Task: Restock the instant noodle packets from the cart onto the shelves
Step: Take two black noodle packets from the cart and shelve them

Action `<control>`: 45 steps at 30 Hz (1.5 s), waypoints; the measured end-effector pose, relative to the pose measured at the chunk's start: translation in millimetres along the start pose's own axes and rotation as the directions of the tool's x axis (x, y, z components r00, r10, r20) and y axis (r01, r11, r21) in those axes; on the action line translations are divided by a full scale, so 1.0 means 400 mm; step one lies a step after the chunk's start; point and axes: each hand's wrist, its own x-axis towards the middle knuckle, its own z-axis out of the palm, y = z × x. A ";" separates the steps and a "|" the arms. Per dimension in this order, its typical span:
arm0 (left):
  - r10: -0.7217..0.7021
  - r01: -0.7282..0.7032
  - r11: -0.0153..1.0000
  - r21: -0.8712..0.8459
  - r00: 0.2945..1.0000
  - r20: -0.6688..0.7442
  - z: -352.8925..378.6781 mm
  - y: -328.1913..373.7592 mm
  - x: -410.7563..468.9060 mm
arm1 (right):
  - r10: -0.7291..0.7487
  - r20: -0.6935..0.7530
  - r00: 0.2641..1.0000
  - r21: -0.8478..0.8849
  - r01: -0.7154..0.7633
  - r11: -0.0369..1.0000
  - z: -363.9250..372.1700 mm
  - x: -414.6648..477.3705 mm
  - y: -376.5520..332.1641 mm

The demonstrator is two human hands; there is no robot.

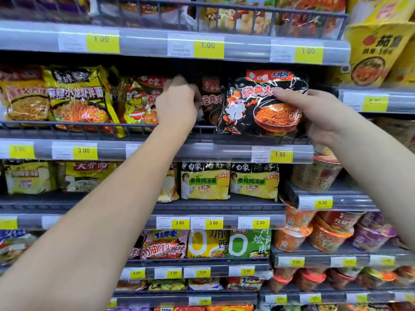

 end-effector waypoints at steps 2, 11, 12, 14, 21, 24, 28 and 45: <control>0.020 -0.021 1.000 0.022 0.999 0.029 -0.002 -0.001 -0.001 | 0.010 0.010 1.000 0.010 -0.010 1.000 -0.001 0.014 0.003; 0.156 -0.167 0.980 0.106 0.981 0.112 -0.019 -0.032 -0.024 | 0.034 0.027 0.999 0.159 -0.038 0.987 0.055 0.080 -0.009; 0.169 -0.179 0.979 0.093 0.980 0.104 -0.020 -0.034 -0.027 | 0.033 0.033 0.999 0.170 -0.038 0.985 0.068 0.085 -0.014; 0.196 -0.203 0.976 0.078 0.976 0.093 -0.022 -0.042 -0.033 | 0.028 0.041 0.999 0.189 -0.035 0.981 0.094 0.093 -0.022; 0.103 -0.102 0.988 -0.118 0.995 0.004 -0.039 -0.056 -0.044 | 0.025 0.077 0.997 0.164 -0.037 0.986 0.146 0.145 0.018; 0.091 -0.098 0.978 -0.184 0.995 -0.045 -0.048 -0.073 -0.053 | 0.029 0.100 0.995 0.114 -0.040 0.993 0.148 0.180 0.065; 0.120 -0.131 0.969 -0.209 0.990 -0.068 -0.049 -0.087 -0.070 | 0.037 0.058 0.998 -0.155 -0.027 0.988 0.161 0.139 0.053; 0.187 -0.200 0.945 -0.259 0.979 -0.076 -0.067 -0.078 -0.110 | -0.129 0.002 0.992 -0.573 0.107 0.812 0.131 0.098 0.041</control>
